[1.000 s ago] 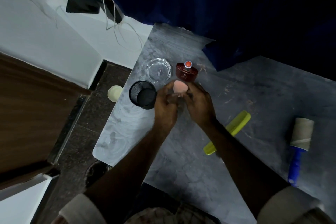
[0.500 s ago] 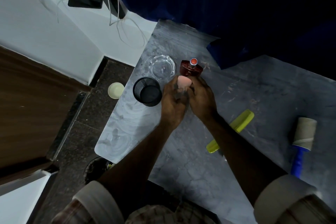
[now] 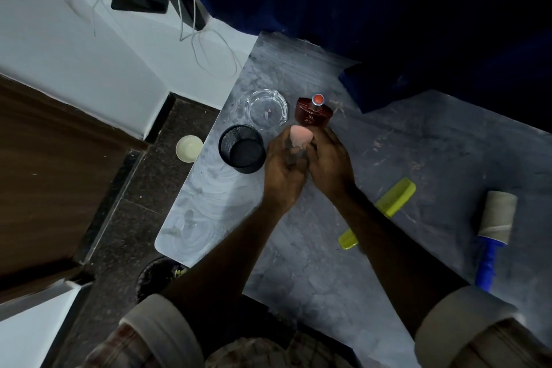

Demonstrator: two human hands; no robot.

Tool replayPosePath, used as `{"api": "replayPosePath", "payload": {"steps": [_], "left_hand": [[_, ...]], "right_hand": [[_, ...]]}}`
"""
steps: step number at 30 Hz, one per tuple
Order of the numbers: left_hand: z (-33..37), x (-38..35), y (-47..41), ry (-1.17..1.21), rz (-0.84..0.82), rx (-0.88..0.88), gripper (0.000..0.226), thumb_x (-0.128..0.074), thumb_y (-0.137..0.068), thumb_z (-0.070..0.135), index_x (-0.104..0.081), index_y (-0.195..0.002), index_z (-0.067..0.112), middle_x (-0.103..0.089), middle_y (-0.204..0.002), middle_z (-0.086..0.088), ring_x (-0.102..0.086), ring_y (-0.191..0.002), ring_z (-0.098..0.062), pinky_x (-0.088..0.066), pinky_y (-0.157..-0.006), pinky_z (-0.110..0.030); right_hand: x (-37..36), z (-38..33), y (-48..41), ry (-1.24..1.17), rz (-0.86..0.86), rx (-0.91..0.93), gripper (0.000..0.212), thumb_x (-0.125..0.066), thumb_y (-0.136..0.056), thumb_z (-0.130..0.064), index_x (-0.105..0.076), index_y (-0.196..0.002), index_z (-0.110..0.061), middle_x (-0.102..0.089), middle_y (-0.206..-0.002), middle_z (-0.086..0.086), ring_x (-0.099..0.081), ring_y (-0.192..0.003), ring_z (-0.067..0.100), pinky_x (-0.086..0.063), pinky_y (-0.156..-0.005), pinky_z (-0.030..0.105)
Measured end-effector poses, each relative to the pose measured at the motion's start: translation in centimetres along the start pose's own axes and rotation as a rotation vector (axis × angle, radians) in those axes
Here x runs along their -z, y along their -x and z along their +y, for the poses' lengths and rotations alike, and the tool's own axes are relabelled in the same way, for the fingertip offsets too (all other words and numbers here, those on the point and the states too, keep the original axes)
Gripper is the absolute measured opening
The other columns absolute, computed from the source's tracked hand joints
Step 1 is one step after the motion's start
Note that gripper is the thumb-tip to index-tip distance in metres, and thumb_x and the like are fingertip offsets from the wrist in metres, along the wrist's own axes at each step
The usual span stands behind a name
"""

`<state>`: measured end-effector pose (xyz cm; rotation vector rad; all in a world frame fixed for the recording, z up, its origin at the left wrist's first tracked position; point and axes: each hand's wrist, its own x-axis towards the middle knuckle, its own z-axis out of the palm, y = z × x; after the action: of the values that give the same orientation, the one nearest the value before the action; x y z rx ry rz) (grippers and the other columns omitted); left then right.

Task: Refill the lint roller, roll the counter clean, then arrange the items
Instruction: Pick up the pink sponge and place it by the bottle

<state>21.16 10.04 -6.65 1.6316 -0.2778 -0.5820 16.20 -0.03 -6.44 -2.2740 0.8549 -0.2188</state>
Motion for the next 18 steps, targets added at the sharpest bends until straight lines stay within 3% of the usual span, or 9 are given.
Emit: {"api": "replayPosePath", "payload": {"steps": [2,6,8,10,13,16,18], "left_hand": [[-0.12,-0.03,0.00,0.003,-0.008,-0.008,0.059,-0.064,-0.096,-0.015,-0.047,-0.142,0.018,-0.051,-0.147,-0.030,-0.064,-0.129,-0.036,-0.055,-0.102,-0.027],[-0.12,0.13,0.12,-0.014,-0.007,-0.012,0.058,-0.068,-0.095,-0.004,-0.048,-0.143,0.022,-0.052,-0.148,-0.024,-0.064,-0.121,-0.012,-0.054,-0.100,-0.020],[0.14,0.19,0.31,0.001,-0.005,-0.019,0.058,-0.066,-0.090,0.005,-0.049,-0.142,0.023,-0.053,-0.147,-0.022,-0.064,-0.122,-0.011,-0.054,-0.100,-0.020],[0.12,0.33,0.29,-0.003,-0.017,-0.020,0.060,-0.065,-0.088,0.007,-0.050,-0.146,0.015,-0.053,-0.146,-0.024,-0.064,-0.122,-0.009,-0.054,-0.099,-0.019],[-0.60,0.39,-0.01,-0.014,-0.033,-0.004,0.063,-0.067,-0.091,-0.006,-0.046,-0.150,-0.007,-0.051,-0.146,-0.030,-0.066,-0.112,0.011,-0.052,-0.093,-0.011],[-0.51,0.38,0.17,-0.011,-0.044,0.018,0.062,-0.062,-0.093,-0.021,-0.044,-0.151,-0.008,-0.051,-0.145,-0.025,-0.067,-0.105,0.014,-0.053,-0.090,-0.011],[-0.08,0.32,0.36,0.015,-0.049,0.029,0.063,-0.064,-0.092,-0.014,-0.044,-0.152,-0.007,-0.050,-0.143,-0.021,-0.066,-0.107,0.014,-0.054,-0.091,-0.012]], "right_hand": [[-0.07,-0.04,0.03,0.005,0.000,-0.003,0.044,-0.050,-0.096,-0.015,-0.053,-0.140,-0.018,-0.057,-0.139,0.005,-0.055,-0.126,0.023,-0.046,-0.106,0.039],[-0.18,0.09,0.11,0.012,-0.006,-0.008,0.043,-0.051,-0.097,-0.016,-0.053,-0.140,-0.015,-0.057,-0.139,0.008,-0.055,-0.126,0.026,-0.047,-0.106,0.043],[-0.15,0.21,0.22,0.003,-0.008,-0.004,0.042,-0.053,-0.096,-0.017,-0.054,-0.138,-0.013,-0.058,-0.136,0.009,-0.056,-0.124,0.027,-0.048,-0.104,0.043],[-0.14,0.30,0.33,0.001,-0.004,0.008,0.041,-0.055,-0.096,-0.017,-0.056,-0.136,-0.011,-0.060,-0.133,0.011,-0.058,-0.121,0.028,-0.049,-0.102,0.043],[-0.14,0.28,0.29,0.008,-0.002,0.005,0.041,-0.055,-0.095,-0.017,-0.057,-0.136,-0.010,-0.060,-0.133,0.012,-0.058,-0.122,0.029,-0.048,-0.101,0.043],[-0.18,0.19,0.22,-0.001,-0.003,-0.003,0.042,-0.055,-0.094,-0.016,-0.056,-0.136,-0.012,-0.060,-0.133,0.011,-0.057,-0.122,0.028,-0.048,-0.101,0.043],[-0.18,0.17,0.20,-0.005,-0.006,-0.004,0.043,-0.056,-0.094,-0.017,-0.055,-0.137,-0.013,-0.060,-0.133,0.010,-0.057,-0.122,0.026,-0.049,-0.101,0.043]]}}
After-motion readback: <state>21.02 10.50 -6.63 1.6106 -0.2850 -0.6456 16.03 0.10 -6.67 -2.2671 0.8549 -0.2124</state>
